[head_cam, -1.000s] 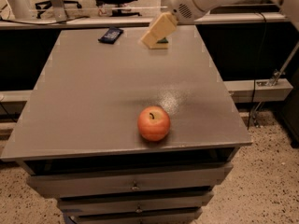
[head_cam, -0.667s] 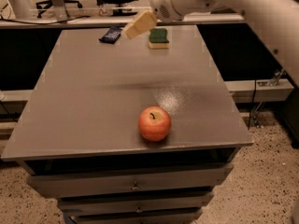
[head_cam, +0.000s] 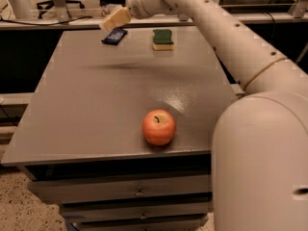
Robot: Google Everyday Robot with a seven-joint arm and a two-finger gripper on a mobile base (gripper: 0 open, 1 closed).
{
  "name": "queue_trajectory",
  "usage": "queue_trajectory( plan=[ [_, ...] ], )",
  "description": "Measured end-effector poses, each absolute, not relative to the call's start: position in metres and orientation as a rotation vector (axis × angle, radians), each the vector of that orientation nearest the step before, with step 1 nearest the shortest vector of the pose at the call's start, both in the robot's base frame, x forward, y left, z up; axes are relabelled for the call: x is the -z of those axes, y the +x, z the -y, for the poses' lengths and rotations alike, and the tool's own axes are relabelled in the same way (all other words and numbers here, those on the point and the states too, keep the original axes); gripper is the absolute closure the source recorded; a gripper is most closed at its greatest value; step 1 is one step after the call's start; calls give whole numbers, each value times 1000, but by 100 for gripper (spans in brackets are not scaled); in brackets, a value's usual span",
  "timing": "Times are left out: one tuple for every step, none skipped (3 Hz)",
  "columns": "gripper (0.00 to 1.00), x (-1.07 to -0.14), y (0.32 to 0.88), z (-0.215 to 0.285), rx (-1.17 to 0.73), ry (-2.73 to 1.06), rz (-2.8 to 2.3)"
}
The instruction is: Move rxbar blueberry near apple
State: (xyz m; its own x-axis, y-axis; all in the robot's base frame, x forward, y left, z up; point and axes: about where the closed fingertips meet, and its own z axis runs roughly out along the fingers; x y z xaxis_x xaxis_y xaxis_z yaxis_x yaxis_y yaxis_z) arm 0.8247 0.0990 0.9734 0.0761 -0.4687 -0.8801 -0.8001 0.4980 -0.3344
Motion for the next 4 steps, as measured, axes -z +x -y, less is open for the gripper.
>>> queue_trajectory(
  plan=[
    [0,-946,851,-117,-351,-1160,-1580],
    [0,-918,863,-126,-362,-1196,-1617],
    [0,-902,869,-137,-387,-1229,-1629],
    [0,-891,872,-146,-408,-1258,-1636]
  ],
)
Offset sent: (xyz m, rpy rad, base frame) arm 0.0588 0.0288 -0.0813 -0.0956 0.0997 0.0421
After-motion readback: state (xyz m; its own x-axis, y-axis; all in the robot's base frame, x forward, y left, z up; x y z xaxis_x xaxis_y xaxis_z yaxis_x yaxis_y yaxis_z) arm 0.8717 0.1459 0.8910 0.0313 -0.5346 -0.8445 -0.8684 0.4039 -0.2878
